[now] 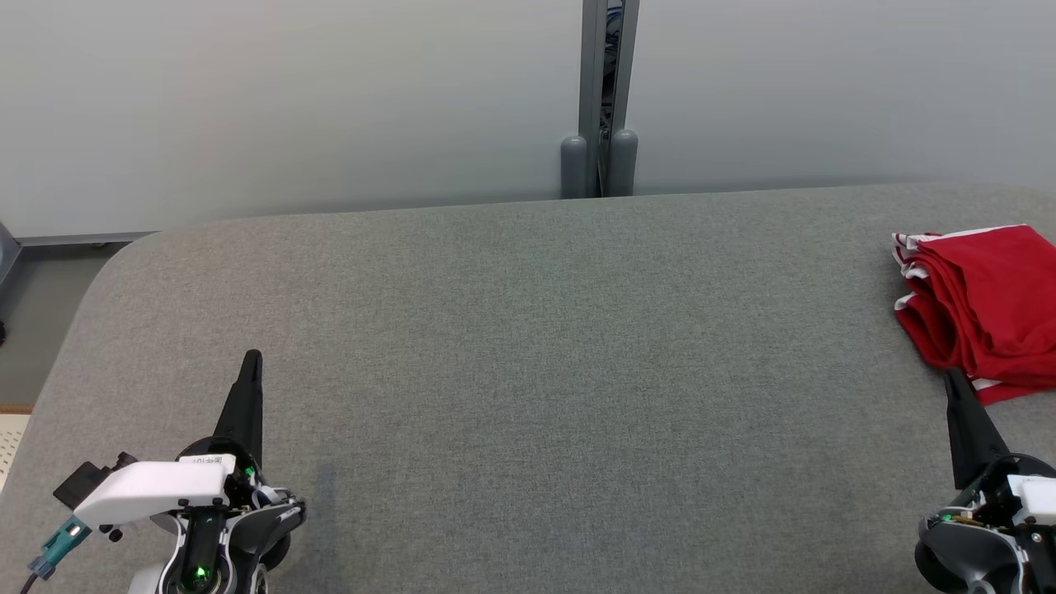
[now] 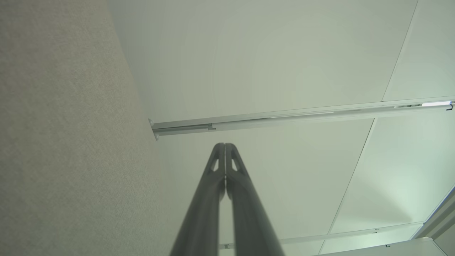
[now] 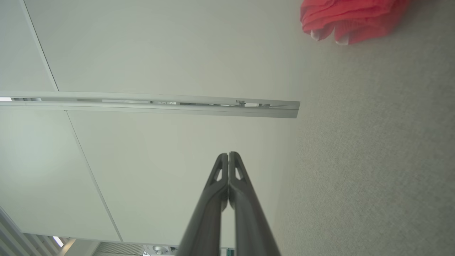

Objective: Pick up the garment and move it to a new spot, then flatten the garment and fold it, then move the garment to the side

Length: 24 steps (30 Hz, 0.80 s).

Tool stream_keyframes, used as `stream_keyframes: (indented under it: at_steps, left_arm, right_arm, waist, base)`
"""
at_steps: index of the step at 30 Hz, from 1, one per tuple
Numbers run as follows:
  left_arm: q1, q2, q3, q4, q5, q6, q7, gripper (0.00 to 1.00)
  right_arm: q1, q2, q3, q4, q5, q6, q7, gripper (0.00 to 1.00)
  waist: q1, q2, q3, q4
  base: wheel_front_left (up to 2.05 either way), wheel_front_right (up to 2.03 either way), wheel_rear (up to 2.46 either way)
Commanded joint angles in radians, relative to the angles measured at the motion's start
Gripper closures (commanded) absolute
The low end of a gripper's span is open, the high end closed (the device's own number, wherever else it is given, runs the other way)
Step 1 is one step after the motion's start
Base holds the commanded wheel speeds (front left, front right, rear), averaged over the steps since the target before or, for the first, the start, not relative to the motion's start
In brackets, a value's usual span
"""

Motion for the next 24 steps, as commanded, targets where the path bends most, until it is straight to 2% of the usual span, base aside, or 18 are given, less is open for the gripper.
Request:
stream_keyframes:
  at_steps: [1, 24]
  left_arm:
    - [-0.016, 0.002, 0.005, 0.001, 0.003, -0.004, 0.003, 1.0]
    - [-0.016, 0.002, 0.006, 0.001, 0.004, -0.004, 0.003, 1.0]
  right_arm:
    - [-0.005, -0.002, -0.002, 0.003, -0.005, 0.0, 0.007, 1.0]
    - [-0.006, 0.001, -0.006, 0.003, -0.008, 0.0, 0.01, 1.0]
  waist:
    - [0.0, 0.0, 0.0, 0.0]
    - [0.0, 0.0, 0.0, 0.0]
  base:
    - [0.0, 0.0, 0.0]
    - [0.0, 0.0, 0.0]
